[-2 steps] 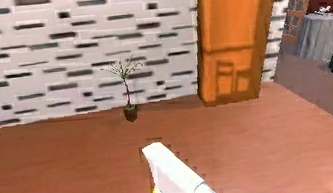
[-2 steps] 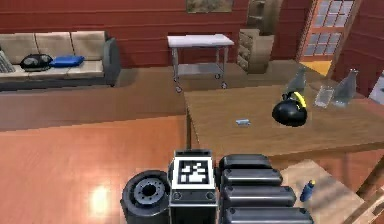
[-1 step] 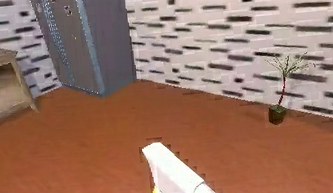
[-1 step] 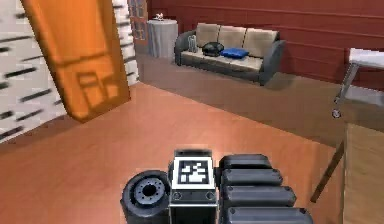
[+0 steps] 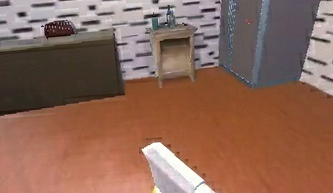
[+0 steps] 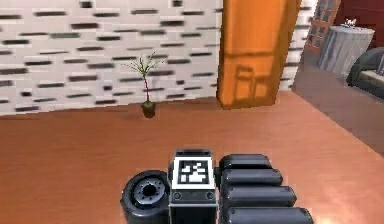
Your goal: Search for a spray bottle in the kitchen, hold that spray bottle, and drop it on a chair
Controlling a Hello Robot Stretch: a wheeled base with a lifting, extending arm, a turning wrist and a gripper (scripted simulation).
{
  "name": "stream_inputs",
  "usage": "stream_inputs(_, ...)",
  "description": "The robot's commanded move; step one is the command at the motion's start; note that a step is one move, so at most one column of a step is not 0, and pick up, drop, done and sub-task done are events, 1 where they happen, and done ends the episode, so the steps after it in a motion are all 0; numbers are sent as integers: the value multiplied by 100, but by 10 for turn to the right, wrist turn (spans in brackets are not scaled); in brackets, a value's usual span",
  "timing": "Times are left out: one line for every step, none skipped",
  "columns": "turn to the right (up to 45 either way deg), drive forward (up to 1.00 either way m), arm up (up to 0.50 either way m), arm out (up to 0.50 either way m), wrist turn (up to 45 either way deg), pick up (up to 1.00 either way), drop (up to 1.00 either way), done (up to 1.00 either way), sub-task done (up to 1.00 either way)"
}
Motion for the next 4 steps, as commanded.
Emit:
stream_inputs(-450, 0, 0, 0, 0, 0, 0, 0, 0)
stream_inputs(-150, 0, 0, 0, 0, 0, 0, 0, 0)
stream_inputs(450, 0, 0, 0, 0, 0, 0, 0, 0)
stream_inputs(450, 0, 0, 0, 0, 0, 0, 0, 0)
